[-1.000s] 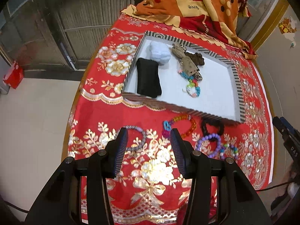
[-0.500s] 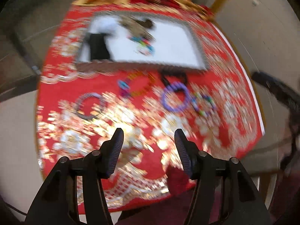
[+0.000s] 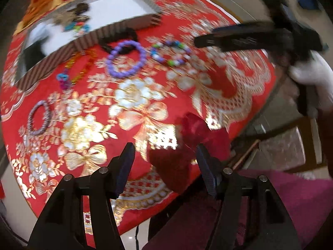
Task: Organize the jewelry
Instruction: 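Grasp the red satin bow with the left tool and lift it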
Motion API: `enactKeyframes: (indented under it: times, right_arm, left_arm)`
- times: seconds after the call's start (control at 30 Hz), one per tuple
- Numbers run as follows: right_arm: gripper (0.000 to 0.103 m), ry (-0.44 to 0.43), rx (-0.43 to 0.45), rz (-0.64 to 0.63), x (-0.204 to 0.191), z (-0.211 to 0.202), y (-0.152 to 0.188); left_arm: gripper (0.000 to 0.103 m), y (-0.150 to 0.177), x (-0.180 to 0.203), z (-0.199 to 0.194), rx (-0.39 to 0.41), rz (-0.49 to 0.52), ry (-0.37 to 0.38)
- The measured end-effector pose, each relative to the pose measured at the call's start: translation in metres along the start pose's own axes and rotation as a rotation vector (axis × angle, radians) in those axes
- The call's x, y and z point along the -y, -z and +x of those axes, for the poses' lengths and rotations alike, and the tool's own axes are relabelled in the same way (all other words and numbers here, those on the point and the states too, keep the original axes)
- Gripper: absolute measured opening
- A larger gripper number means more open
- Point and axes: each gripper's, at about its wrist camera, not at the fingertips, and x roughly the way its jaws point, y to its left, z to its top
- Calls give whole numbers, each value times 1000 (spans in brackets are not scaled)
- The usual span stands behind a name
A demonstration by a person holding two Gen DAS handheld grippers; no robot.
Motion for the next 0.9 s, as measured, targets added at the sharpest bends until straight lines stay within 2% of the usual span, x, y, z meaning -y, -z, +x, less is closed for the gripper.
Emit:
enactKeyframes:
  times: [0.07,0.13,0.17,0.33,0.43,0.53,0.6,0.67,0.7,0.73,0.8,0.9]
  right_arm:
    - [56,-15,-8,7,2,4,2]
    - [56,-23,-13,8,2,6,2]
    - [56,-29,-17,6,2,8,3]
    - [56,-39,-26,-23,-2,14,1]
    - [56,-27,-34,-26,-1,21,-1]
    - [56,-8,-39,-21,5,30,-5]
    - [56,-11,-33,-12,9,33,-8]
    - [56,-23,-32,-12,10,37,-12]
    - [56,-26,-32,-17,9,38,-14]
    - [51,-27,-33,-28,8,40,-16]
    - [43,-22,-38,-63,2,45,-19]
    - [34,-5,-24,-109,-5,47,-24]
  left_arm:
    - [61,3,9,1,-1,46,6]
    - [68,5,14,4,-3,77,9]
    - [68,5,17,8,-8,92,9]
    - [68,-1,22,29,-43,110,-15]
    - [68,-4,27,41,-60,139,-54]
    - [68,-9,23,52,-71,107,-73]
    - [65,-14,13,53,-66,31,-58]
    - [51,-18,1,51,-59,-27,-54]
    - [49,-20,-2,51,-62,-39,-69]
    - [42,-21,-6,51,-60,-51,-86]
    - [40,-23,-14,50,-62,-82,-113]
    - [36,-25,-23,49,-58,-124,-99]
